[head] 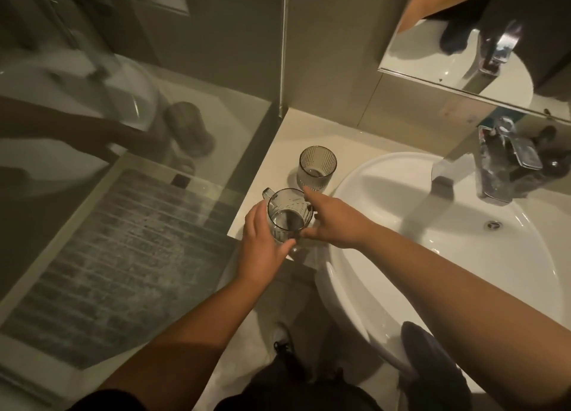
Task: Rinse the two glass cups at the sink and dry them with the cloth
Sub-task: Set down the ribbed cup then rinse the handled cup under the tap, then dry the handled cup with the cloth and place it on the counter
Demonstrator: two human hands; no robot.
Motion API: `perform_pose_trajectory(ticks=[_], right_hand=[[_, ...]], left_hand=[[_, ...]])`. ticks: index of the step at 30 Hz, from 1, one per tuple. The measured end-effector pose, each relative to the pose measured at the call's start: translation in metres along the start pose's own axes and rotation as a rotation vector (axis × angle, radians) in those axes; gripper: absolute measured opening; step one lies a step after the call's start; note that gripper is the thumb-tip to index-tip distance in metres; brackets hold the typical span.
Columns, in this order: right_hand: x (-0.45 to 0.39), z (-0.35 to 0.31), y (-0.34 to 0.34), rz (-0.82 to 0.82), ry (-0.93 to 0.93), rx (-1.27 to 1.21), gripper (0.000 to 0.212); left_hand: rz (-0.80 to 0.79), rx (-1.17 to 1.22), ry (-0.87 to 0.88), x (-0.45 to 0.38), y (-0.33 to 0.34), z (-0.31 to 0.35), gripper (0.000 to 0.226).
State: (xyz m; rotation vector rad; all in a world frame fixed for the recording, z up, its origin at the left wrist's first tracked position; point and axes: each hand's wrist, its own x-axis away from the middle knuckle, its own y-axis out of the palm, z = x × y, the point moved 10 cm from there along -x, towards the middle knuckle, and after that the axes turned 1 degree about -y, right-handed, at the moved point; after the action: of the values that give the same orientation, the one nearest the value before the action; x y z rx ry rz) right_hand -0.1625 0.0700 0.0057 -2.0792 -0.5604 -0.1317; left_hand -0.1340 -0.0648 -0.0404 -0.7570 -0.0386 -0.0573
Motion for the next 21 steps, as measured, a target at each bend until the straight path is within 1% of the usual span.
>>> perform_pose_trajectory(ticks=[2, 3, 5, 6, 7, 8, 11, 12, 14, 16, 18, 19, 21], right_hand=[[0.015, -0.001, -0.01, 0.029, 0.013, -0.005, 0.091], [0.025, 0.0, -0.017, 0.058, 0.024, 0.013, 0.086], [0.048, 0.007, -0.032, 0.137, 0.041, 0.091, 0.071], [0.061, 0.014, -0.038, 0.171, 0.057, 0.136, 0.065], [0.075, 0.022, -0.042, 0.196, 0.081, 0.173, 0.06], [0.091, 0.031, -0.044, 0.211, 0.112, 0.2, 0.057], [0.144, 0.058, -0.044, 0.241, 0.189, 0.248, 0.052], [0.164, 0.068, -0.042, 0.252, 0.221, 0.257, 0.051], [0.202, 0.087, -0.034, 0.26, 0.293, 0.261, 0.05], [0.236, 0.1, -0.021, 0.239, 0.341, 0.253, 0.051], [0.265, 0.104, -0.006, 0.21, 0.357, 0.224, 0.051], [0.277, 0.102, 0.002, 0.194, 0.35, 0.207, 0.05], [0.299, 0.093, 0.022, 0.166, 0.293, 0.19, 0.047]], left_hand=[[0.021, -0.105, 0.03, 0.007, -0.005, 0.001, 0.101], [0.044, -0.157, 0.07, 0.013, -0.009, 0.006, 0.097], [0.076, -0.26, 0.215, 0.027, -0.014, 0.028, 0.082], [0.062, -0.307, 0.296, 0.035, -0.012, 0.043, 0.077], [0.016, -0.348, 0.369, 0.044, -0.005, 0.057, 0.072], [-0.069, -0.38, 0.429, 0.053, 0.007, 0.071, 0.069], [-0.424, -0.551, 0.556, 0.09, 0.06, 0.104, 0.064], [-0.499, -0.622, 0.592, 0.101, 0.076, 0.11, 0.064], [-0.579, -0.722, 0.65, 0.118, 0.103, 0.115, 0.064], [-0.588, -0.773, 0.69, 0.124, 0.12, 0.113, 0.062], [-0.527, -0.768, 0.706, 0.124, 0.123, 0.112, 0.068], [-0.486, -0.746, 0.707, 0.123, 0.122, 0.112, 0.071], [-0.451, -0.748, 0.717, 0.126, 0.123, 0.115, 0.071]])
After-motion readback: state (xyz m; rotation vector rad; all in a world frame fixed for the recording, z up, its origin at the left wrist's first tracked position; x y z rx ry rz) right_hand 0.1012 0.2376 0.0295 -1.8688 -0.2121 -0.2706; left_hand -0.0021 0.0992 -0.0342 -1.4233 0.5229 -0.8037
